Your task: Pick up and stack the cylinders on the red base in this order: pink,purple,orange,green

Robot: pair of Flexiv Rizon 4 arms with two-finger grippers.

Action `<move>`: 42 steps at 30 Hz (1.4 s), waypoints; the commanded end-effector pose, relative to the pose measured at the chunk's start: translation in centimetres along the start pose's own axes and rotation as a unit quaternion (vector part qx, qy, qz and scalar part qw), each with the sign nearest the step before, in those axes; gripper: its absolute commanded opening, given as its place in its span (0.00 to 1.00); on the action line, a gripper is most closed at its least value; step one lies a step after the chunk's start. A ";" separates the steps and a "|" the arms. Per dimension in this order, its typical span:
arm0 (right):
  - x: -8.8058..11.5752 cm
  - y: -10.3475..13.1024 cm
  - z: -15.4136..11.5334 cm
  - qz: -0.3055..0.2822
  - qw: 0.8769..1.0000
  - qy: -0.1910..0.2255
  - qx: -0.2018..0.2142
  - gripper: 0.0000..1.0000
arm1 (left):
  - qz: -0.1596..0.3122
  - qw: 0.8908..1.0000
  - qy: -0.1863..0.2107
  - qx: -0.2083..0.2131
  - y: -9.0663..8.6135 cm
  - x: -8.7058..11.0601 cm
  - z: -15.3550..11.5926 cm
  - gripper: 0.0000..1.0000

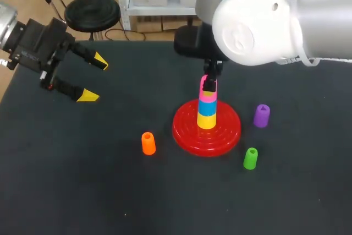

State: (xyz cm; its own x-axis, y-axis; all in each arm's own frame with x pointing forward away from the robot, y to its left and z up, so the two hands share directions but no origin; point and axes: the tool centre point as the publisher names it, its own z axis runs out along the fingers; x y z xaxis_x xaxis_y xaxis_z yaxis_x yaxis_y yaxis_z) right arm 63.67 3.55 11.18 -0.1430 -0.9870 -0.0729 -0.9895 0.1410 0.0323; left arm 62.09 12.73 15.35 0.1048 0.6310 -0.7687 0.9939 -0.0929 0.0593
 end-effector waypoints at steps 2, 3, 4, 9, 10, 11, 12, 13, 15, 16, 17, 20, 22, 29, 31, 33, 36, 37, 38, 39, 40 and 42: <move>0.1 -0.5 0.8 0.001 1.000 -0.002 -0.002 0.00 | 0.001 1.000 -0.001 -0.002 -0.1 0.1 0.0 1.00; 0.1 -0.4 0.8 0.002 1.000 -0.004 0.000 0.00 | 0.001 1.000 -0.001 -0.002 -0.1 0.1 0.0 1.00; 0.2 -0.4 0.8 0.002 1.000 -0.005 0.000 0.00 | 0.001 1.000 -0.001 -0.002 -0.1 0.1 0.0 1.00; 0.3 -0.2 0.6 0.008 1.000 -0.008 0.006 0.13 | 0.001 1.000 -0.001 -0.002 -0.1 0.1 0.0 1.00; 0.3 -0.2 0.5 0.005 1.000 -0.012 0.009 1.00 | 0.001 1.000 -0.001 -0.002 -0.1 0.1 0.0 1.00; 0.2 -0.2 0.4 0.004 1.000 -0.013 0.007 1.00 | 0.001 1.000 -0.001 -0.002 -0.1 0.1 0.0 1.00; 0.2 -0.1 0.3 0.004 1.000 -0.013 0.009 1.00 | 0.001 1.000 -0.001 -0.002 -0.1 0.1 0.0 1.00; 0.2 -0.1 0.2 0.003 1.000 -0.018 0.015 1.00 | 0.001 1.000 -0.001 -0.002 -0.1 0.1 0.0 1.00; 0.2 0.0 0.0 0.003 1.000 -0.017 0.015 1.00 | 0.001 1.000 -0.001 -0.002 -0.1 0.1 0.0 1.00; 0.2 0.1 -0.1 0.003 1.000 -0.018 0.019 1.00 | 0.001 1.000 -0.001 -0.002 -0.1 0.1 0.0 1.00; 0.2 0.1 -0.2 0.003 1.000 -0.018 0.019 1.00 | 0.001 1.000 -0.001 -0.002 -0.1 0.1 0.0 1.00; 0.5 0.0 -0.7 0.009 0.999 -0.024 0.031 1.00 | 0.001 1.000 -0.001 -0.002 -0.1 0.1 0.0 1.00; 1.1 0.0 -1.0 0.017 0.999 -0.024 0.036 1.00 | 0.001 1.000 -0.001 -0.002 -0.1 0.1 0.0 1.00; 4.0 0.0 -1.1 0.059 0.996 -0.034 0.050 1.00 | 0.001 1.000 -0.001 -0.002 -0.1 0.1 0.0 1.00; 4.9 0.3 -1.0 0.070 0.996 -0.034 0.050 1.00 | 0.001 1.000 -0.001 -0.002 -0.1 0.1 0.0 1.00; 5.7 0.6 -0.9 0.078 0.995 -0.037 0.051 1.00 | 0.001 1.000 -0.001 -0.002 -0.1 0.1 0.0 1.00; 7.0 1.1 -0.2 0.097 0.994 -0.031 0.047 1.00 | 0.001 1.000 -0.001 -0.002 -0.1 0.1 0.0 1.00; 7.5 1.2 0.1 0.105 0.993 -0.027 0.044 1.00 | 0.001 1.000 -0.001 -0.002 -0.1 0.1 0.0 1.00; 7.9 1.3 0.5 0.110 0.993 -0.029 0.041 1.00 | 0.001 1.000 -0.001 -0.002 -0.1 0.1 0.0 1.00; 8.4 1.4 0.9 0.117 0.992 -0.028 0.038 1.00 | 0.001 1.000 -0.001 -0.002 -0.1 0.1 0.0 1.00; 8.8 1.5 1.1 0.123 0.991 -0.029 0.038 1.00 | 0.001 1.000 -0.001 -0.002 -0.1 0.1 0.0 1.00; 9.7 1.7 1.5 0.138 0.989 -0.031 0.044 1.00 | 0.001 1.000 -0.001 -0.002 -0.1 0.1 0.0 1.00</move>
State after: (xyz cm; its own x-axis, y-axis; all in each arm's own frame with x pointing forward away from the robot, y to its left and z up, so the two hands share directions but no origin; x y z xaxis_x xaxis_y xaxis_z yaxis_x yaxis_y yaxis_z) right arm 61.38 -4.49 9.64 -0.3976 -0.9130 -0.0915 -0.9170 0.3988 0.0059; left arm 62.09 12.73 15.35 0.1048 0.6310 -0.7687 0.9939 -0.0928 0.0592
